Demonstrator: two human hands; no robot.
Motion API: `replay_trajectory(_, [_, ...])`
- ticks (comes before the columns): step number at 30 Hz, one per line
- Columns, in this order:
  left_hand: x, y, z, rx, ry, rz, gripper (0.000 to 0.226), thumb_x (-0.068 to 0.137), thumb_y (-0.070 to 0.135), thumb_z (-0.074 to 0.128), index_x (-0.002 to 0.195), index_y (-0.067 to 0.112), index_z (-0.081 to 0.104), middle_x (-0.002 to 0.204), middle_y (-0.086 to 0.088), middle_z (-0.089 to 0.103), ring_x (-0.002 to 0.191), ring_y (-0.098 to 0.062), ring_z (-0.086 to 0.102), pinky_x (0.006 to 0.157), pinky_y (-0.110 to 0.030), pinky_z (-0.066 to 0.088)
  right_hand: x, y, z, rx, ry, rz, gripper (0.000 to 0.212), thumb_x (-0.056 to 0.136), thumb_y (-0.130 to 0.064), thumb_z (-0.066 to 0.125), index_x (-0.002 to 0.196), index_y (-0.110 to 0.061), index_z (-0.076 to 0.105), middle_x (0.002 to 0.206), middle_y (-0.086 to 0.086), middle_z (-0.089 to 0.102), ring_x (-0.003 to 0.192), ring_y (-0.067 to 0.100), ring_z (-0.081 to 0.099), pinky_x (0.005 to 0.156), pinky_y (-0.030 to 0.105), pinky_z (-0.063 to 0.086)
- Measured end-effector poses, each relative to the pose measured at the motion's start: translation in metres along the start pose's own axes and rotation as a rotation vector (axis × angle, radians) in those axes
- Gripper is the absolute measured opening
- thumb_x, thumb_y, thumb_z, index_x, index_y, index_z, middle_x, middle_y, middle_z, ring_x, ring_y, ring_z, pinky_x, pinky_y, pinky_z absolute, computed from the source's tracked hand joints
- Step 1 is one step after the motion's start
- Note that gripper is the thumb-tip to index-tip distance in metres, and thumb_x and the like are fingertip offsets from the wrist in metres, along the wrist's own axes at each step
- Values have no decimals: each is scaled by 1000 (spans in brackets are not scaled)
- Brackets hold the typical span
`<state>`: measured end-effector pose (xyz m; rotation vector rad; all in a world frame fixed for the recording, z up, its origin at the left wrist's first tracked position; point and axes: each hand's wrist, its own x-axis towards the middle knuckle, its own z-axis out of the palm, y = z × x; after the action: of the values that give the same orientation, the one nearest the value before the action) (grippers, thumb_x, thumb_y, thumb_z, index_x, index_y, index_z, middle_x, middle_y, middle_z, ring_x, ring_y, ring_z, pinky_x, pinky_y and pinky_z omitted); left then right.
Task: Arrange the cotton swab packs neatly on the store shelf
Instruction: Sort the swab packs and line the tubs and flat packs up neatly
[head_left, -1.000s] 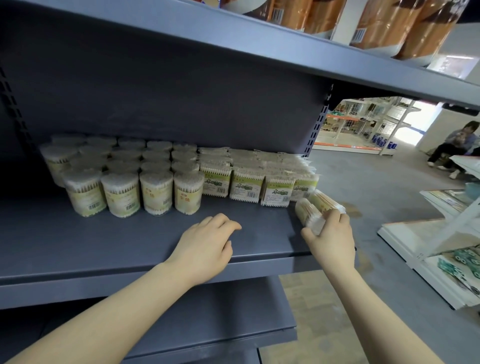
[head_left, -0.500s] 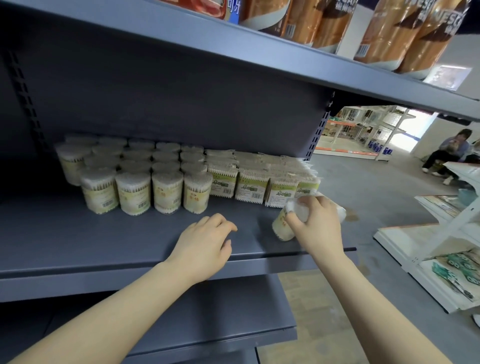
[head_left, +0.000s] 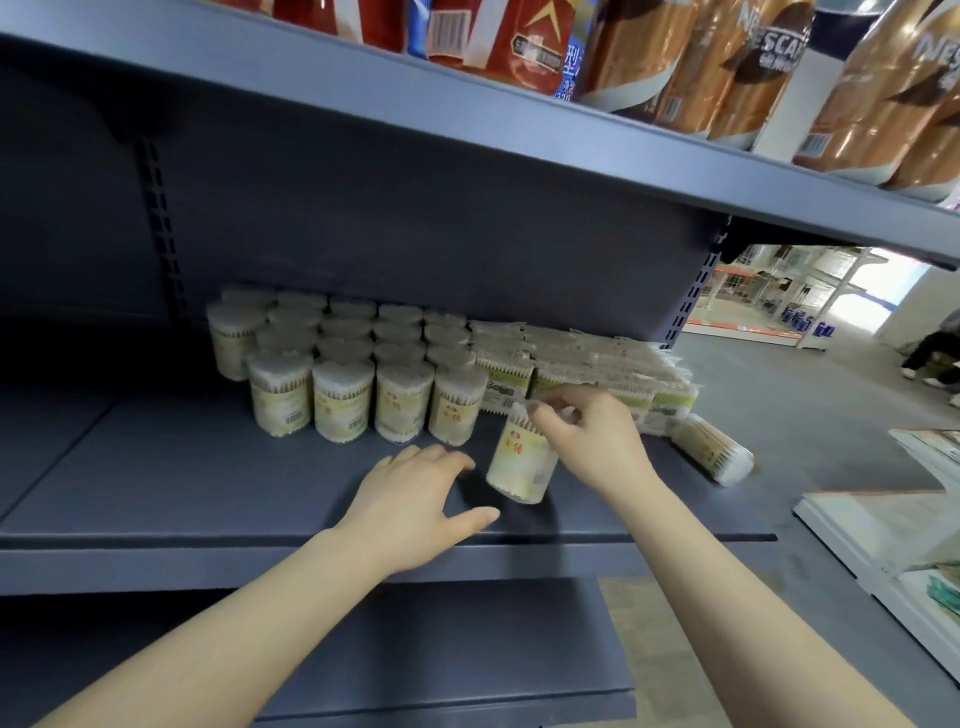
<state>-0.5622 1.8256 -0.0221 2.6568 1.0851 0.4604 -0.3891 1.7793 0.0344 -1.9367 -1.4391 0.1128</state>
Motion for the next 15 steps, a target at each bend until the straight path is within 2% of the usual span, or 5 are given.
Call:
replay_trajectory(2, [-1,-2,-4,-23,20,-28,60,82,68,43,130,32,43,124,11,50,117,-11,43,94,-27,35,2,-9,5,35,-42,-9,19,85,-27,59,96,-18,70,79,-10,61,68,-1,51,52,6,35])
replay_trajectory(4, [-3,-4,-7,-68,36,-61,58,80,69,43,122,30,48,117,12,52,112,-11,46,91,-28,38,4,-17,11,68,-80,-14,15,85,-29,58,90,-21,69,75,-14,60,66,-4,50,54,7,35])
replay_trajectory(8, [-8,-9,-14,-166,56,-110,55,75,71,44,107,27,54,104,13,55,101,-10,49,85,-28,42,8,-31,20,139,-121,-31,16,86,-28,57,88,-20,70,74,-13,62,63,-3,51,54,10,37])
replay_trajectory(13, [-14,-16,-23,-205,84,-166,50,76,70,47,99,26,53,98,14,53,95,-8,49,78,-26,44,13,-43,32,169,-136,-42,22,89,-29,54,83,-16,70,47,-16,49,46,-3,44,45,11,32])
replay_trajectory(15, [-17,-18,-26,-202,88,-179,48,75,71,46,94,27,50,98,14,54,93,-8,50,77,-26,45,15,-47,37,178,-147,-43,26,89,-31,53,81,-12,70,47,-13,48,46,0,42,45,12,31])
